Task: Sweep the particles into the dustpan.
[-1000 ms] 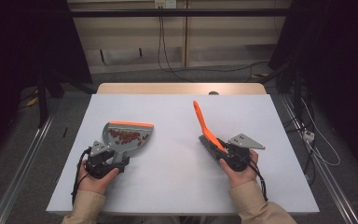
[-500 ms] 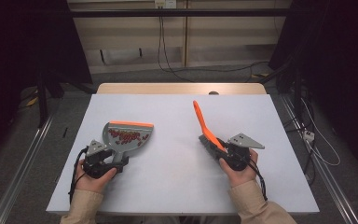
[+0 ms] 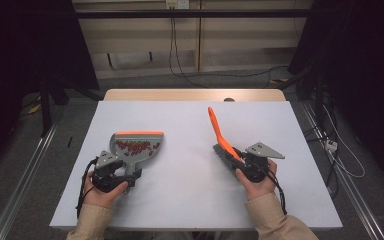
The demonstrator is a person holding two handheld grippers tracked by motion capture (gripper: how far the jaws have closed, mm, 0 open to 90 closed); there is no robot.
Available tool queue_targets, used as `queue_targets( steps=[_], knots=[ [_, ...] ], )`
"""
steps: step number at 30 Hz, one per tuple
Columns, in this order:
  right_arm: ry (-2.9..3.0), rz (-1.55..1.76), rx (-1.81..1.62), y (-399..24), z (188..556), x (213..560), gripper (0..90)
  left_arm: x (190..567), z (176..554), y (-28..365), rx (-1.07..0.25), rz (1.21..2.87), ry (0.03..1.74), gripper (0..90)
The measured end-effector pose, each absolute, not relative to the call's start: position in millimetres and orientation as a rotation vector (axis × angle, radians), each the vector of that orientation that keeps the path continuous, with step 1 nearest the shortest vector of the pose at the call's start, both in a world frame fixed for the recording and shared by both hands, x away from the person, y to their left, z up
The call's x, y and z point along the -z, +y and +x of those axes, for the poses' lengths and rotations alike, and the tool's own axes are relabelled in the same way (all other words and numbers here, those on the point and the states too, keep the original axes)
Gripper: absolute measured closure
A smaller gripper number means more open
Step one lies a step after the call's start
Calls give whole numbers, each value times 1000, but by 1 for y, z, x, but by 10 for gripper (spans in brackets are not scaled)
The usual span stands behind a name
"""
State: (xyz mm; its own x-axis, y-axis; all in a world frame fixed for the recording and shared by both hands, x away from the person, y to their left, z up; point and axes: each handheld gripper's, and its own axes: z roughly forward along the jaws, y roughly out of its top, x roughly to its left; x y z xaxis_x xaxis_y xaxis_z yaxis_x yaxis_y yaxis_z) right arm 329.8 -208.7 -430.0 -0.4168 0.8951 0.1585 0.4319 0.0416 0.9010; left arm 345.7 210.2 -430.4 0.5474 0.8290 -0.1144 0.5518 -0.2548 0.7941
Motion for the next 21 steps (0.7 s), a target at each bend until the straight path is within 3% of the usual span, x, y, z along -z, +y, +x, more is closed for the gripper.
queue_targets(
  steps=[13,21],
  knots=[
    [1833,1426,-1300,-220,331,441,702,426,350,206,-442,1939,1074,173],
    [1870,1386,-1214,-239,324,440,571,422,352,203,-454,1929,1049,167]
  ],
)
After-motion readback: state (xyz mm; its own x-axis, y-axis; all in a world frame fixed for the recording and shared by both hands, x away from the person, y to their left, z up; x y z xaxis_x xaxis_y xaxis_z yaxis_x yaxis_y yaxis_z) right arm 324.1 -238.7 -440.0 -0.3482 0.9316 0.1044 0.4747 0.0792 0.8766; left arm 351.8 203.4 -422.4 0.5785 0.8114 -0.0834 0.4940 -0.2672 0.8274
